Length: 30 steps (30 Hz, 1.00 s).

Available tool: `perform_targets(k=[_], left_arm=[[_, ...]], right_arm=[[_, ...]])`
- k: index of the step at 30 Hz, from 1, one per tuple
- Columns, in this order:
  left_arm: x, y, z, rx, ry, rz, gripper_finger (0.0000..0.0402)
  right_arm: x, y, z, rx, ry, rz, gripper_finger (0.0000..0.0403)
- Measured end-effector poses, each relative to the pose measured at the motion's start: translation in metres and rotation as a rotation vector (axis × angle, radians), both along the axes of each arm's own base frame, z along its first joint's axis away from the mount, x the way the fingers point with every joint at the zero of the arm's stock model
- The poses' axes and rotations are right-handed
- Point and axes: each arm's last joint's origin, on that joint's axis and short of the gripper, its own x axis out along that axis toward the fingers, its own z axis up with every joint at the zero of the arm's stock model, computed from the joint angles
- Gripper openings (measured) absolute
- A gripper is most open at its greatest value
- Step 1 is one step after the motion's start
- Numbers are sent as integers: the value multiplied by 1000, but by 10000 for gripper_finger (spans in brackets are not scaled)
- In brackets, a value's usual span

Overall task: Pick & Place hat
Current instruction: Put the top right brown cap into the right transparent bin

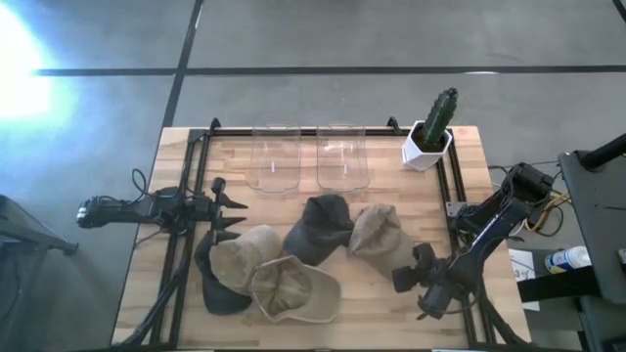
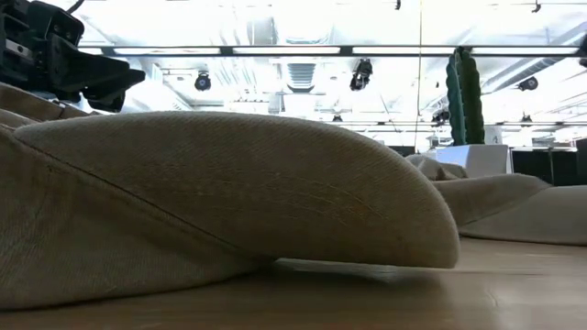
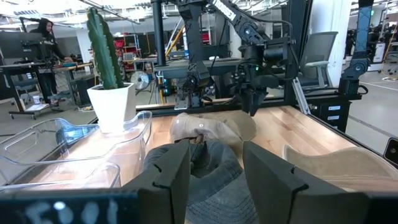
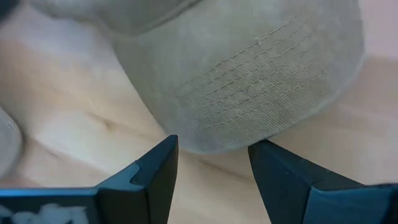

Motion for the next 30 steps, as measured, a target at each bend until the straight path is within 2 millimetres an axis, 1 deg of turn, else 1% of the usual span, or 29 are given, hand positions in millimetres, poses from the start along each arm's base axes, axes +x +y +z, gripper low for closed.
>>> perform_targets(k=[10, 17, 19, 22, 24, 28, 29, 30], left_arm=[[0, 0, 0, 0, 0, 0, 142], [0, 0, 0, 0, 0, 0, 142], [0, 0, 0, 0, 0, 0, 142], [0, 0, 0, 0, 0, 0, 142], [0, 0, 0, 0, 0, 0, 142], [0, 0, 0, 0, 0, 0, 142], [0, 0, 0, 0, 0, 0, 142], [0, 0, 0, 0, 0, 0, 142]], right_arm=[[12, -18, 1, -284, -248, -31, 192], [24, -39, -5, -329, -242, -123, 191], [27, -44, -7, -341, -231, -141, 185], [31, -49, -8, -361, -248, -146, 157], [32, -50, -7, -366, -259, -138, 123], [34, -49, -2, -371, -285, -106, 38], [33, -50, 0, -370, -290, -94, 25], [32, -49, 4, -368, -294, -78, 20]])
